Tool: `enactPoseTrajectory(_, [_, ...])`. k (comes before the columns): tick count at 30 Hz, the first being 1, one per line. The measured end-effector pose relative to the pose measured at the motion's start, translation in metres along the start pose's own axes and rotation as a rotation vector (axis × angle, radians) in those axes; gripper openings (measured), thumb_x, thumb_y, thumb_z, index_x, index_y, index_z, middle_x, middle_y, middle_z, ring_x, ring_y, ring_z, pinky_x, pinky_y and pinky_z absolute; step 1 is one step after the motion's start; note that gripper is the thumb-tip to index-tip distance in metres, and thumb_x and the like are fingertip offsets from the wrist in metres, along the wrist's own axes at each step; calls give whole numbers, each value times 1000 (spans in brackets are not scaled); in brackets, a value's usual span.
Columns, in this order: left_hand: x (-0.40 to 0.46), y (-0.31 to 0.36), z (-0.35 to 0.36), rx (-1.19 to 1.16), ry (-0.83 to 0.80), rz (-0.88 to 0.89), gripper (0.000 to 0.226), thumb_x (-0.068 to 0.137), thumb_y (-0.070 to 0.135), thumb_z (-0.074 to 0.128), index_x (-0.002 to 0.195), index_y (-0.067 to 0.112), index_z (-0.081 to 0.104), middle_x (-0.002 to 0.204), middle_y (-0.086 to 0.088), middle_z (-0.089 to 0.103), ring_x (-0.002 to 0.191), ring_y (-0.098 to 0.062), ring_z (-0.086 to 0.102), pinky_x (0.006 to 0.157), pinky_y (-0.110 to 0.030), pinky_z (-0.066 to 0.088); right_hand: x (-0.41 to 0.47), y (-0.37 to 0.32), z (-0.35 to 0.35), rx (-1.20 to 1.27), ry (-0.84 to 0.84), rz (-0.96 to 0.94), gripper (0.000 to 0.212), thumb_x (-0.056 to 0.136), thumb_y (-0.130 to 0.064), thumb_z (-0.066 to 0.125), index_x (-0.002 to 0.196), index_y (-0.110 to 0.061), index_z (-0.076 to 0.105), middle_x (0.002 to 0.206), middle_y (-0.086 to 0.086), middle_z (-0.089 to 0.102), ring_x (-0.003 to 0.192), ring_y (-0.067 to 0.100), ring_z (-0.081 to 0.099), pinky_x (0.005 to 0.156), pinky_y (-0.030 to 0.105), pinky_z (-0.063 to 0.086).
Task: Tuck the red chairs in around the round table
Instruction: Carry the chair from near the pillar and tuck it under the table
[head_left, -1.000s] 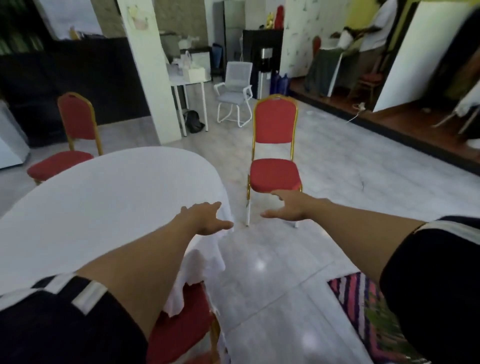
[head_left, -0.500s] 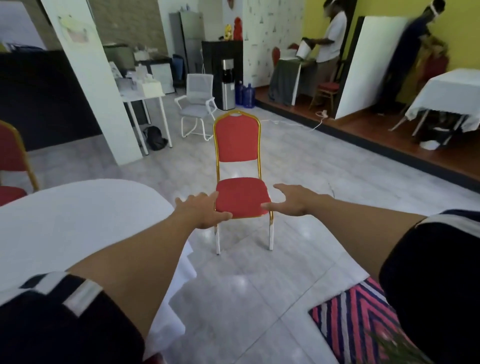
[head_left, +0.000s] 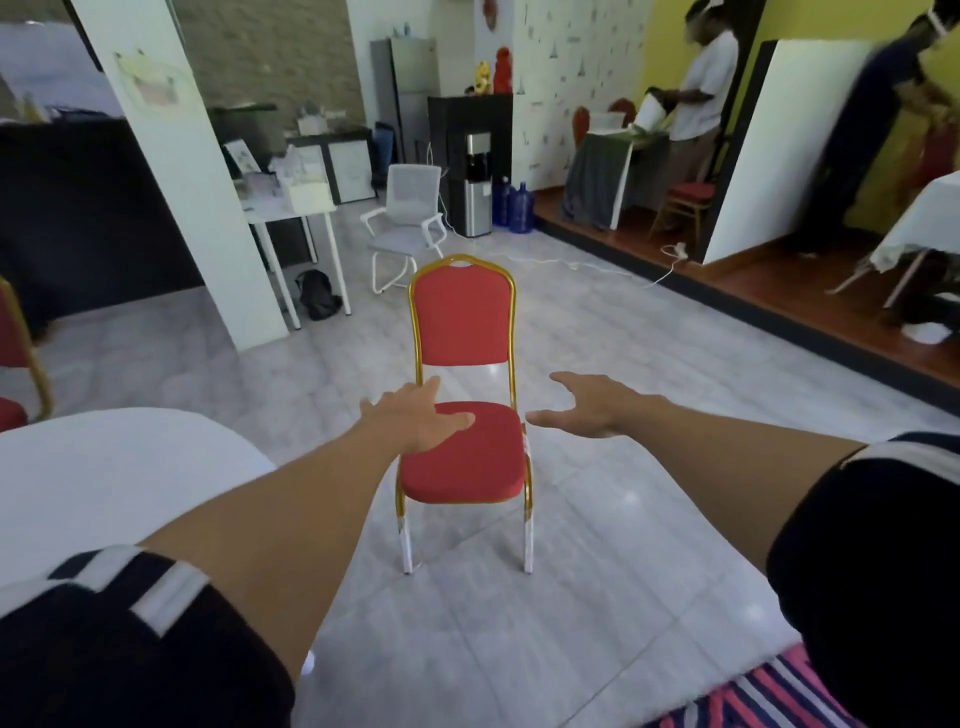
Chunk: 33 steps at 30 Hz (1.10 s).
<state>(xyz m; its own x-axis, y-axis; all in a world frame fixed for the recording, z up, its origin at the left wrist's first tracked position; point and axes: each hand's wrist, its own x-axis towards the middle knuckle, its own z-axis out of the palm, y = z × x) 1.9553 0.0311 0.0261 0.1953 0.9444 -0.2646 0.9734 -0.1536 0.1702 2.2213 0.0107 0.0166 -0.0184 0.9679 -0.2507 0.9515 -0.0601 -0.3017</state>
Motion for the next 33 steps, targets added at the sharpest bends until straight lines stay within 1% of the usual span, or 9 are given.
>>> enactPoseTrajectory(5, [98,29,-12,-40,-36,-25,108,80,90,42,166,35,7,174,-5,20,156,-38,26,122,-65,18,75,45,-31,6,12,10,109,83,-86,56,167,-25,21,173,5,28,155,33,32,123,51,32])
enactPoseTrajectory(10, [192,69,-34,-24,-34,1,100,88,83,45,166,34,4,174,-6,18,157,-38,22,124,-64,10,159,96,-58,6,9,59,114,77,-91,55,166,-29,20,173,3,27,155,32,31,124,51,30])
enactPoseTrajectory(13, [262,89,-58,-17,-8,0,100,87,84,43,166,36,5,173,-6,21,157,-38,24,124,-63,13,217,119,-88,9,19,66,112,79,-89,57,166,-29,20,173,4,27,155,32,31,124,52,30])
enactPoseTrajectory(17, [324,105,-77,6,20,-7,100,88,84,42,166,35,5,173,-7,20,155,-38,27,122,-64,16,278,139,-118,7,14,52,111,80,-87,59,166,-29,20,173,3,28,155,32,32,123,51,31])
enactPoseTrajectory(22, [410,123,-83,-15,36,-103,101,89,84,42,166,32,3,173,-8,21,155,-39,28,122,-65,17,377,173,-147,3,-8,-14,111,80,-84,62,166,-30,19,172,5,29,155,32,32,123,49,31])
enactPoseTrajectory(27, [491,147,-83,-55,44,-191,103,88,85,43,167,32,1,174,-9,18,156,-39,25,123,-65,15,470,207,-179,-27,4,-83,109,81,-81,66,166,-33,18,171,4,32,153,30,34,121,47,32])
enactPoseTrajectory(29, [532,164,-84,-92,39,-238,104,88,85,42,166,32,1,174,-8,19,156,-39,26,123,-64,17,510,231,-199,-24,-35,-127,108,81,-80,67,166,-35,18,170,5,33,153,30,34,121,48,33])
enactPoseTrajectory(31, [553,170,-85,-108,28,-276,105,87,86,42,166,32,1,173,-8,22,155,-38,27,122,-64,19,534,247,-209,-41,-79,-140,108,80,-81,67,165,-37,17,170,4,32,153,31,34,121,50,33])
enactPoseTrajectory(33, [587,185,-86,-130,40,-320,106,86,87,42,166,31,2,172,-8,24,154,-38,30,121,-64,21,573,270,-230,-81,-89,-160,109,80,-81,67,166,-38,16,171,3,30,154,30,32,121,52,32])
